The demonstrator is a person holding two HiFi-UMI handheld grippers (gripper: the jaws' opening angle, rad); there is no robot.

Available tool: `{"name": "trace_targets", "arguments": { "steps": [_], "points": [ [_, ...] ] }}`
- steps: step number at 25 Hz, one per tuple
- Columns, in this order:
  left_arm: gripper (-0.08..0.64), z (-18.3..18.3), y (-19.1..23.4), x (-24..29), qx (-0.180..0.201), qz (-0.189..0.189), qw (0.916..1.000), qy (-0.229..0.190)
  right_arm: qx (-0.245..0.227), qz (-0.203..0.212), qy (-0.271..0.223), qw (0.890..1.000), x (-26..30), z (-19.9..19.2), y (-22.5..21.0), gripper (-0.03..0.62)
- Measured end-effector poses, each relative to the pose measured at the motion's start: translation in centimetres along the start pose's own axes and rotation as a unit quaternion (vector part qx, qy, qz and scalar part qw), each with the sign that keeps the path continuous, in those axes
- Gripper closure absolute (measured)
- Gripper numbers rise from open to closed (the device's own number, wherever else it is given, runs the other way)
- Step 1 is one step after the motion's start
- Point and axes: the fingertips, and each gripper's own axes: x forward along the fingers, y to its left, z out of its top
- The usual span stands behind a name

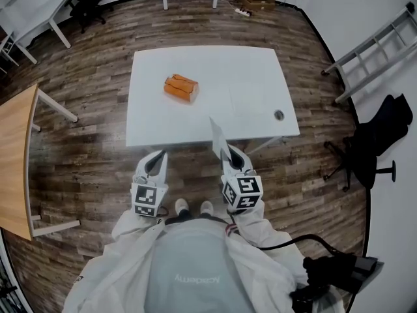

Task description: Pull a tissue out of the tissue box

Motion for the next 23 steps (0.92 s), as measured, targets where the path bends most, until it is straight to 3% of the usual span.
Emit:
{"name": "trace_targets", "arguments": {
  "steps": [23],
  "points": [
    [0.561, 0.5, -0.4, 0.5, 0.003, 0.012, 0.9999, 0.003, 0.008, 0.007, -0.002, 1.0, 0.0, -0.1, -1.1, 0.592]
  ]
}}
